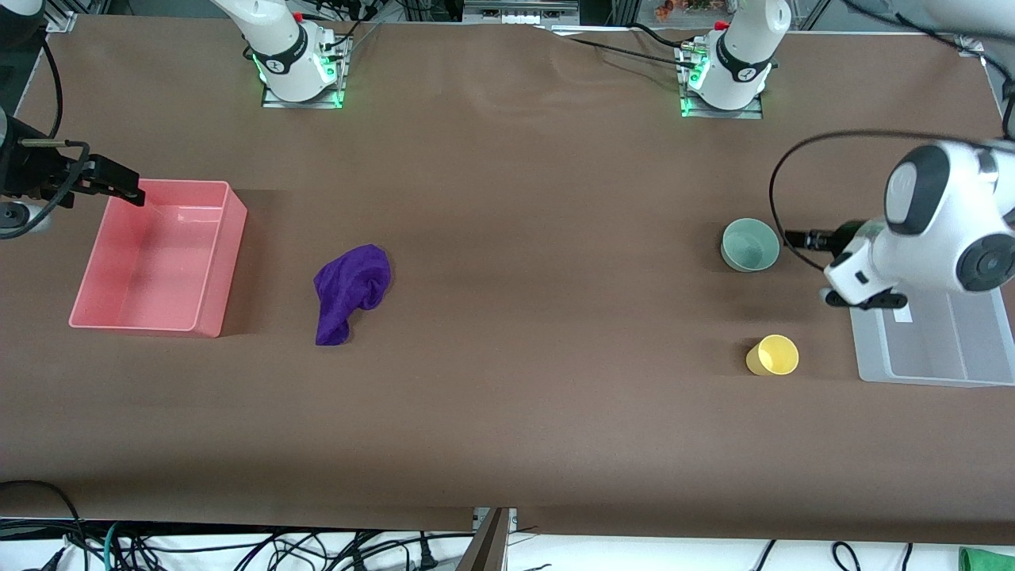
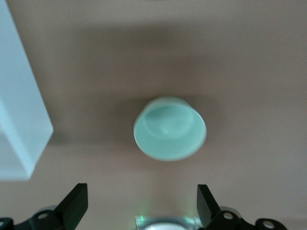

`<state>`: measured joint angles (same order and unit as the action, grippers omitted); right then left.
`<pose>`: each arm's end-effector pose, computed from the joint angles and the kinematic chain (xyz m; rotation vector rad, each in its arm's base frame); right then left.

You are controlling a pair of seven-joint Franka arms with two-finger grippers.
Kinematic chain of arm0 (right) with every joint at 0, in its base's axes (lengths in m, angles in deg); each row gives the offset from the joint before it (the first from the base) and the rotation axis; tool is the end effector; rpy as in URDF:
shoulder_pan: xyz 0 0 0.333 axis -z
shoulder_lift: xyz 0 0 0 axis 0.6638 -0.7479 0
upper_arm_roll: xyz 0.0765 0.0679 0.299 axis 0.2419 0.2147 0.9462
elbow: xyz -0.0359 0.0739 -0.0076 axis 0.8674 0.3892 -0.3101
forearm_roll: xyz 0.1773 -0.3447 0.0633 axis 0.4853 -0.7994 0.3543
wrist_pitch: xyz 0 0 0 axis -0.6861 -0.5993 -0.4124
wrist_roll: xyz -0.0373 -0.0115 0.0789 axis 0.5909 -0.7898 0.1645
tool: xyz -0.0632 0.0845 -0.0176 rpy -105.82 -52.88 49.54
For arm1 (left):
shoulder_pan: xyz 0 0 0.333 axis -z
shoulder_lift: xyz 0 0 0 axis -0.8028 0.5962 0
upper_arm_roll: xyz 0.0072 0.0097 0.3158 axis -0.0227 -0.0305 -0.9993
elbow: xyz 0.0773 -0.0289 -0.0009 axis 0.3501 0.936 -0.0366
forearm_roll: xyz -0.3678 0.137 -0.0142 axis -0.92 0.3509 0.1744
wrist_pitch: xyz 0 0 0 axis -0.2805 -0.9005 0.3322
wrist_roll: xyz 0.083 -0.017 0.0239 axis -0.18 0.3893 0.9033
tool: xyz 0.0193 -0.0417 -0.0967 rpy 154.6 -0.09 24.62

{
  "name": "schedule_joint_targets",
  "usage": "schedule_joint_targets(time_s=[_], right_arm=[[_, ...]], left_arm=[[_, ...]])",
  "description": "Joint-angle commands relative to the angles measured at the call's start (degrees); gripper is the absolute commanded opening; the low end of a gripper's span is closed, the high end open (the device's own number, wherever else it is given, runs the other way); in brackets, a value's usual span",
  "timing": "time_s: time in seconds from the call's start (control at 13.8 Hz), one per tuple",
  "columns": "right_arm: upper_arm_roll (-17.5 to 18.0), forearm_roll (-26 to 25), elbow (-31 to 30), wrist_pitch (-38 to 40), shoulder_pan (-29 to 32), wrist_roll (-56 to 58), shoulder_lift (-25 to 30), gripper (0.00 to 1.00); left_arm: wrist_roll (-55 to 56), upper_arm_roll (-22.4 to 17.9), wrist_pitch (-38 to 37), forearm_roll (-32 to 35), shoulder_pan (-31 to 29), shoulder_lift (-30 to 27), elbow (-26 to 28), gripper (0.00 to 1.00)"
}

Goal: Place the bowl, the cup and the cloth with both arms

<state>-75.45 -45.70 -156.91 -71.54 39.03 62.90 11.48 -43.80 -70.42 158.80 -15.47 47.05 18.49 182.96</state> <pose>0.5825 0.0068 0.5977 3.1297 0.0735 -0.1807 0.5847 0.0348 0.3241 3.0374 -0.0723 -0.7251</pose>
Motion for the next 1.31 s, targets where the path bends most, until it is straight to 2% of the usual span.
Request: schedule_joint_targets(time_s=[0.0, 0.15, 0.22, 0.36, 0.51, 0.58, 0.65, 0.73, 0.8, 0.94, 1.23], right_arm=[[0.41, 1.13, 0.70, 0.79, -0.60, 0.43, -4.88, 1.00], [0.41, 1.13, 0.35, 0.00, -1.22, 0.43, -7.62, 1.00], [0.50, 1.48, 0.35, -0.61, -1.48, 0.34, -10.24, 1.00], [0.50, 4.20, -0.43, -5.42, -4.10, -0.62, -14.29, 1.00], [0.50, 4.29, -2.36, -12.45, -6.39, -0.72, -18.07, 1.00], [0.50, 4.38, -4.29, -15.79, -7.10, -1.93, -19.22, 1.00], [0.59, 4.47, -7.44, -20.43, -8.15, -5.08, -19.75, 1.00], [0.59, 4.47, -10.69, -25.79, -9.47, -7.98, -19.85, 1.00], [0.67, 4.38, -13.77, -30.80, -10.26, -9.23, -19.93, 1.00], [2.86, 4.47, -18.09, -38.55, -10.89, -10.64, -20.81, 1.00], [3.66, 4.38, -21.61, -45.07, -12.90, -12.41, -23.97, 1.00]], left_arm=[[-4.70, 0.45, 11.70, 1.48, -0.67, -2.12, 9.00, 1.00], [-9.33, 0.72, 24.43, 1.57, -0.94, -5.71, 20.67, 1.00], [-14.15, 0.72, 30.33, 1.57, -0.94, -5.81, 24.47, 1.00], [-26.62, 0.72, 35.64, 1.83, -1.55, -3.37, 25.56, 1.00], [-30.72, 0.72, 37.67, 1.75, -1.56, -0.64, 25.47, 1.00], [-30.73, 0.72, 37.77, 1.83, -1.64, 0.07, 25.47, 0.88], [-30.73, 0.72, 37.68, 1.83, -1.56, 0.16, 25.47, 0.53], [-30.64, 0.72, 37.60, 1.75, -1.56, 0.34, 25.39, 0.34], [-31.68, 0.72, 37.42, 1.75, -1.56, 0.42, 24.95, 0.02], [-31.78, 0.72, 37.42, 1.75, -1.64, 0.60, 24.95, 0.00], [-31.87, 0.72, 37.16, 1.83, -1.56, 0.17, 24.77, 0.00]])
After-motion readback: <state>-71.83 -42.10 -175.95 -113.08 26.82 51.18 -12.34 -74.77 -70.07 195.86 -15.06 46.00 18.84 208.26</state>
